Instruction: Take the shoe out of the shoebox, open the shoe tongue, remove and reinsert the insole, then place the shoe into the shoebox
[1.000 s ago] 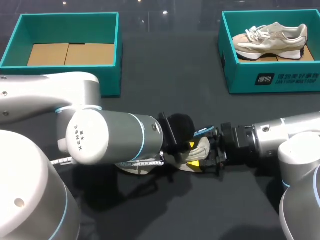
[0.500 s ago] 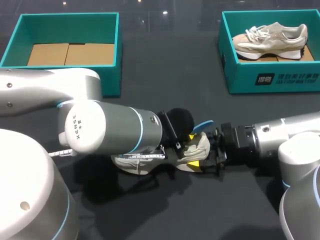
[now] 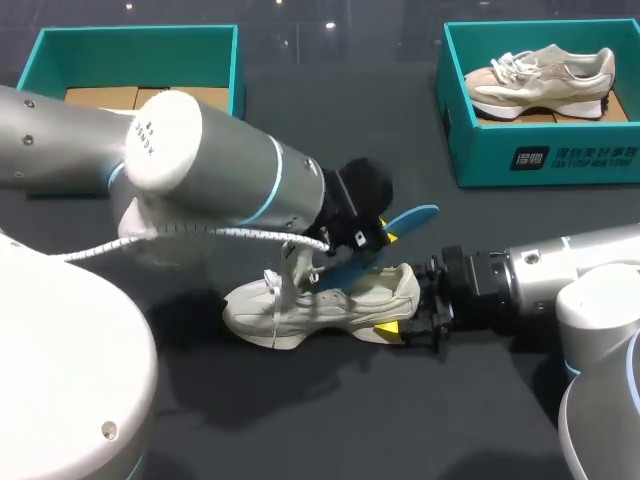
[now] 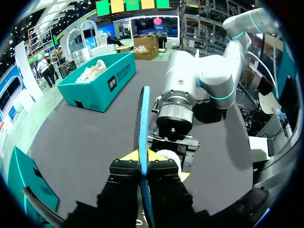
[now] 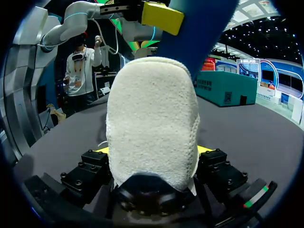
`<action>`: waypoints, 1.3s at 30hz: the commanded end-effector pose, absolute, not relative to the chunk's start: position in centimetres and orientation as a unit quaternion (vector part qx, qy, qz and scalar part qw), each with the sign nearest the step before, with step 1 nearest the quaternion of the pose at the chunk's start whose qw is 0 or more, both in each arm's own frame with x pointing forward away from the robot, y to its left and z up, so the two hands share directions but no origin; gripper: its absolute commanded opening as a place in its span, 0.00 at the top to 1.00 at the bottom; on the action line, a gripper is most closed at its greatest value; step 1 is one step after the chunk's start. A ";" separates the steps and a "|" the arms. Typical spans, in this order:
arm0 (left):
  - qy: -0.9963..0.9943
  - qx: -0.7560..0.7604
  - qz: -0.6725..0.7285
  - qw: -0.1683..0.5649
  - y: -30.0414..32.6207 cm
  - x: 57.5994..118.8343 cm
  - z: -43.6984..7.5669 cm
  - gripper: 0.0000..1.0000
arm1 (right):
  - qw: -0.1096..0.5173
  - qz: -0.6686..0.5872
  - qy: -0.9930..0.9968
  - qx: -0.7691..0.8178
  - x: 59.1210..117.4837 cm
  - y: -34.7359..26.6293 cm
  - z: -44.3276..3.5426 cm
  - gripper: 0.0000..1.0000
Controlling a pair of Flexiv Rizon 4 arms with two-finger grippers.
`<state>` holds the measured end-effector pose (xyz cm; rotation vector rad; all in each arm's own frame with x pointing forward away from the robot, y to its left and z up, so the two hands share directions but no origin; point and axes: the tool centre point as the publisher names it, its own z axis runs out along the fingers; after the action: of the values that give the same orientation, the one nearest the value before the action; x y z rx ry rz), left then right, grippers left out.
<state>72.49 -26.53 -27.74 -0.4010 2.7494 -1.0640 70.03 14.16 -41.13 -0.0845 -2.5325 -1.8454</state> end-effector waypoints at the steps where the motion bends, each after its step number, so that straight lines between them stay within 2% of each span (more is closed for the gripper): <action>1: 0.932 -0.112 -0.345 0.007 -26.7 73.2 -25.7 1.00 | 0.003 -0.587 -0.809 -0.028 69.9 14.3 -41.2 1.00; 7: 0.932 -0.071 -0.349 -0.063 -27.0 73.0 -23.5 1.00 | 0.003 -0.587 -0.809 -0.028 69.9 14.3 -41.2 1.00; 16: 0.904 0.013 -0.411 -0.116 -25.7 71.3 -18.3 1.00 | 0.003 -0.587 -0.809 -0.028 69.9 14.3 -41.2 1.00; 23: 0.852 0.065 -0.508 -0.112 -23.2 70.1 -13.2 1.00 | 0.003 -0.587 -0.809 -0.028 69.9 14.3 -41.2 1.00; 37: 0.852 0.065 -0.508 -0.112 -23.2 70.1 -13.2 1.00 | 0.003 -0.587 -0.809 -0.028 69.9 14.3 -41.2 1.00; 39: 0.836 0.052 -0.536 -0.104 -22.3 69.1 -12.0 1.00 | 0.003 -0.587 -0.809 -0.028 69.9 14.3 -41.2 1.00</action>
<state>70.25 -23.36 -12.67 0.2133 2.8790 -1.7450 70.03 14.16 -41.13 -0.0845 -2.5326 -1.8454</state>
